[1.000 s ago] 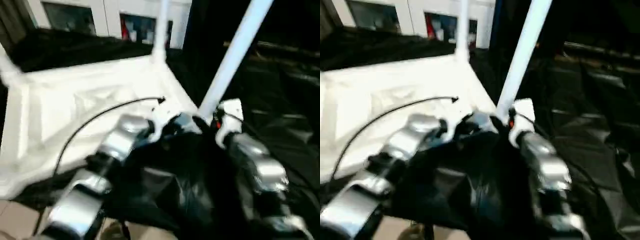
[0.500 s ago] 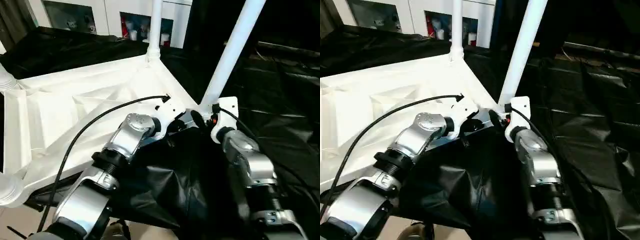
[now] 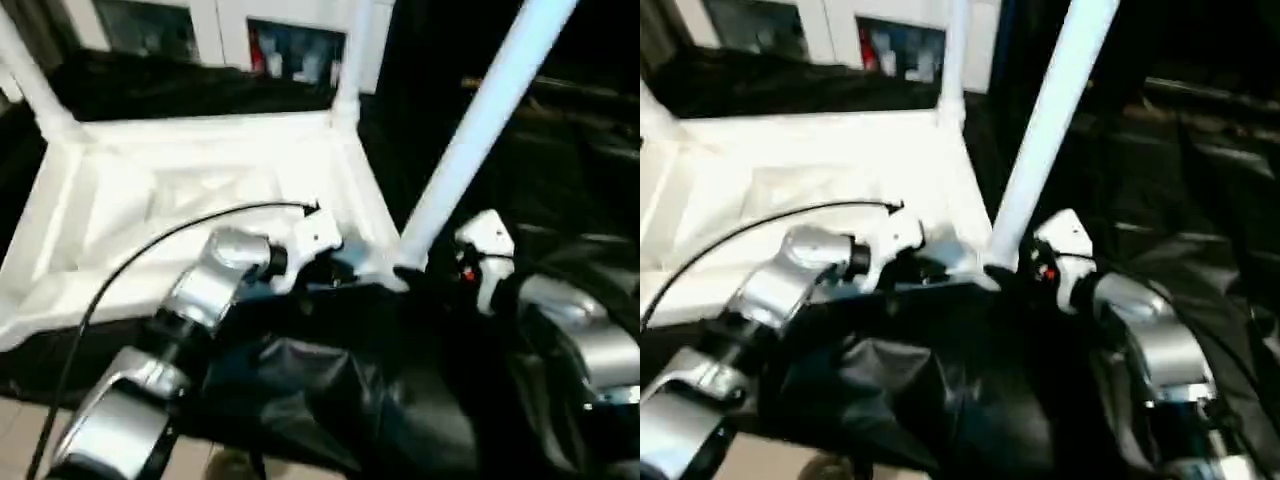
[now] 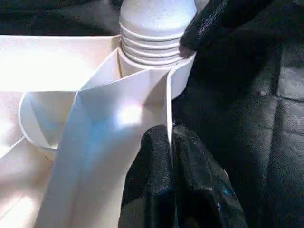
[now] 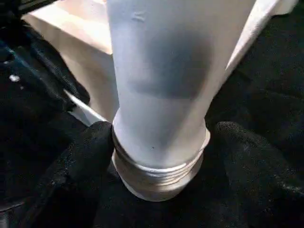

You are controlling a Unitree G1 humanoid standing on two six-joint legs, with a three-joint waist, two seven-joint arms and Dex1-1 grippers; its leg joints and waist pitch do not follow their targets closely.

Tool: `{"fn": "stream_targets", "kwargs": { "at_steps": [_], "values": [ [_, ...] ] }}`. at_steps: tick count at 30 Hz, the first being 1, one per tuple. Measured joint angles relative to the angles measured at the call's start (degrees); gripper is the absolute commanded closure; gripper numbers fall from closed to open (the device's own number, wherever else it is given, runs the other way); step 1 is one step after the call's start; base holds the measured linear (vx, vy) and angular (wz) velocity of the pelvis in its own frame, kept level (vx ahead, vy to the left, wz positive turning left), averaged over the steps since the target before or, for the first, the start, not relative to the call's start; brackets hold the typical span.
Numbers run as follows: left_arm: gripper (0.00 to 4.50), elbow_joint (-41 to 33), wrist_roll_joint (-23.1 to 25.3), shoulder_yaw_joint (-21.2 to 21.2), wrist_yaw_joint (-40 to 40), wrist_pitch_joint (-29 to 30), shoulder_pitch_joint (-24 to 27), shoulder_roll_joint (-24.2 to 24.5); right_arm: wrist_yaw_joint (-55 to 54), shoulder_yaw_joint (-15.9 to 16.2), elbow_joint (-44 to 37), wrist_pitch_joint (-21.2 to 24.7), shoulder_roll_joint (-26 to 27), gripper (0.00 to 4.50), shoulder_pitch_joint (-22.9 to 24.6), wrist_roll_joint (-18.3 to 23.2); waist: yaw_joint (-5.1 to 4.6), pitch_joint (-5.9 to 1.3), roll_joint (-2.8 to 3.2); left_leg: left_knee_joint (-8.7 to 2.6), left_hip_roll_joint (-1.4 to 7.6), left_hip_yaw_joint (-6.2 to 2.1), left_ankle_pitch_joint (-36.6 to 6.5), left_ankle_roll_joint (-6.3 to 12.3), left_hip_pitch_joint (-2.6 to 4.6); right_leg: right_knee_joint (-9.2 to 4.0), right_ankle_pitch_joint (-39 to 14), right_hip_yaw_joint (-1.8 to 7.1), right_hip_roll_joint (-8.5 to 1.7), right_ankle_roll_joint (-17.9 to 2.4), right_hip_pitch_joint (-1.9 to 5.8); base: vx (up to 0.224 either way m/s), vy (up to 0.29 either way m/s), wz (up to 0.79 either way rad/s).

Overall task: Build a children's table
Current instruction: Rotate leg to tighten

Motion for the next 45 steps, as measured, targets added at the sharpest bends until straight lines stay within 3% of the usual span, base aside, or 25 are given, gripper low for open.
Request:
{"fn": "stream_targets", "kwargs": {
  "at_steps": [12, 19, 28, 32, 39, 44, 45],
  "values": [
    [4.5, -3.45, -0.65, -0.06, -3.08, 1.14, 2.13, 1.73, 4.0, 1.69, -1.14, 1.18, -1.31, 0.87, 0.78, 1.56, 0.06, 0.0, -0.01, 0.08, 0.0, 0.01, 0.0, 0.0, 0.01, 0.04, -0.11, 0.01, -0.03, -0.12, 0.04, 0.0, 0.0, 0.0],
    [4.5, -4.04, -0.65, -0.04, -3.28, 1.71, 2.37, 1.79, 4.54, 1.58, -1.12, 1.87, -1.32, 1.57, 0.79, 2.1, 0.05, -0.01, -0.01, 0.12, 0.0, 0.01, 0.0, 0.0, 0.01, 0.06, -0.11, 0.01, -0.03, -0.12, 0.05, 0.0, 0.0, 0.0],
    [4.5, -4.11, -0.64, 0.01, -3.29, 1.9, 2.42, 1.8, 4.21, 1.58, -1.02, 1.82, -1.01, 1.75, 0.81, 2.06, 0.03, -0.02, -0.02, 0.25, 0.01, 0.01, 0.0, 0.01, 0.01, 0.13, -0.11, 0.03, -0.03, -0.12, 0.07, 0.0, 0.0, 0.0],
    [4.5, -2.01, 0.28, 0.86, 0.54, 1.91, 1.7, 0.61, -2.75, 0.67, 0.89, 0.69, 3.9, 1.76, 0.7, 0.67, -0.26, -0.08, -0.11, 0.39, 0.03, 0.01, 0.0, 0.01, 0.12, 0.31, -0.1, 0.07, -0.02, -0.14, 0.11, 0.0, 0.0, 0.0],
    [4.5, 9.14, 3.87, 1.94, 18.67, 4.46, -4.78, -9.98, -27.71, -4.61, 9.59, 1.24, 17.7, 1.76, -5.62, -3.12, -0.83, -0.2, -0.27, 0.52, -0.11, -0.01, 0.0, 0.0, 0.18, 0.31, -0.19, 0.11, -0.08, 0.02, 0.15, 0.0, 0.0, 0.0],
    [4.5, 12.74, 4.16, 2.57, 22.29, 4.67, -6.7, -12.36, -34.75, -6.26, 12.74, 0.52, 22.59, 1.76, -8.16, -4.03, -0.82, -0.21, -0.29, 0.44, -0.11, -0.12, -0.01, 0.0, 0.17, 0.08, -0.2, 0.03, -0.07, 0.05, 0.26, 0.0, 0.0, 0.0],
    [4.5, 12.94, 4.17, 2.72, 22.24, 4.67, -6.86, -12.44, -34.72, -6.31, 12.74, 0.39, 22.65, 1.42, -8.16, -4.2, -0.81, -0.21, -0.29, 0.41, -0.13, -0.12, -0.01, 0.0, 0.15, 0.01, -0.19, 0.02, -0.07, 0.06, 0.25, 0.0, 0.0, 0.0]
  ]
}}
